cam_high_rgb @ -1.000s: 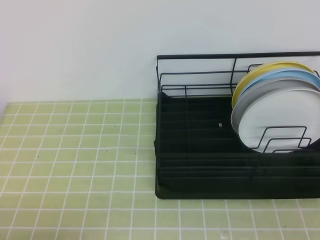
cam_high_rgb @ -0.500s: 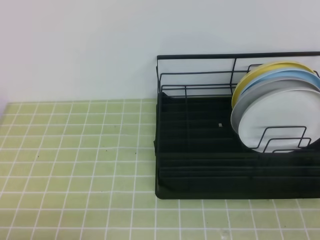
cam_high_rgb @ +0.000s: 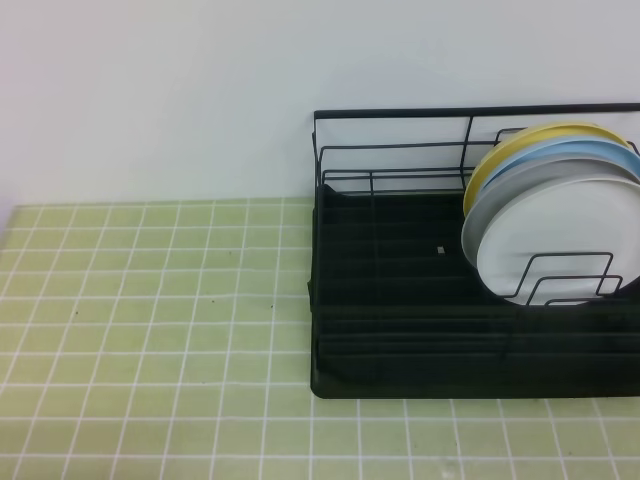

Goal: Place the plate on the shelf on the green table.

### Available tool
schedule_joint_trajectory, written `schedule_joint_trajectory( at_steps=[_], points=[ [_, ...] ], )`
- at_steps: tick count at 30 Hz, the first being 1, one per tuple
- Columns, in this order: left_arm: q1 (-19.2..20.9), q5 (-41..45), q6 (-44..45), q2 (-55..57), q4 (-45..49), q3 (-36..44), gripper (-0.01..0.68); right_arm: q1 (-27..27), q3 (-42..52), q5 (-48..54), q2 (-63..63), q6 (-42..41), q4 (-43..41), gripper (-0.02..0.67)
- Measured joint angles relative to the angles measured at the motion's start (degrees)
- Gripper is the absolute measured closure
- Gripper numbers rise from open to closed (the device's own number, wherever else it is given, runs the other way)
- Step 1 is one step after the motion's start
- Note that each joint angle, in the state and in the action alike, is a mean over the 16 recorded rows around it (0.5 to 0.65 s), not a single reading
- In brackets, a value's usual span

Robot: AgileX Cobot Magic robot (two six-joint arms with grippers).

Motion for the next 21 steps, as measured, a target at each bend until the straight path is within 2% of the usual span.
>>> schedule_joint_trajectory(
  at_steps=[8, 11, 15, 21],
  points=[
    [0.0, 0.0, 0.0, 0.0, 0.0, 0.0, 0.675, 0.0, 0.0, -2.83, 0.0, -0.01, -0.55, 0.651],
    [0.0, 0.0, 0.0, 0.0, 0.0, 0.0, 0.675, 0.0, -0.08, -4.59, 0.0, 3.91, -4.33, 0.651],
    [0.0, 0.0, 0.0, 0.0, 0.0, 0.0, 0.675, 0.0, 0.0, -6.61, 0.0, 17.66, -18.27, 0.651],
    [0.0, 0.0, 0.04, 0.0, 0.0, 0.0, 0.675, 0.0, 0.0, -6.54, 0.0, 48.86, -47.99, 0.651]
  ],
)
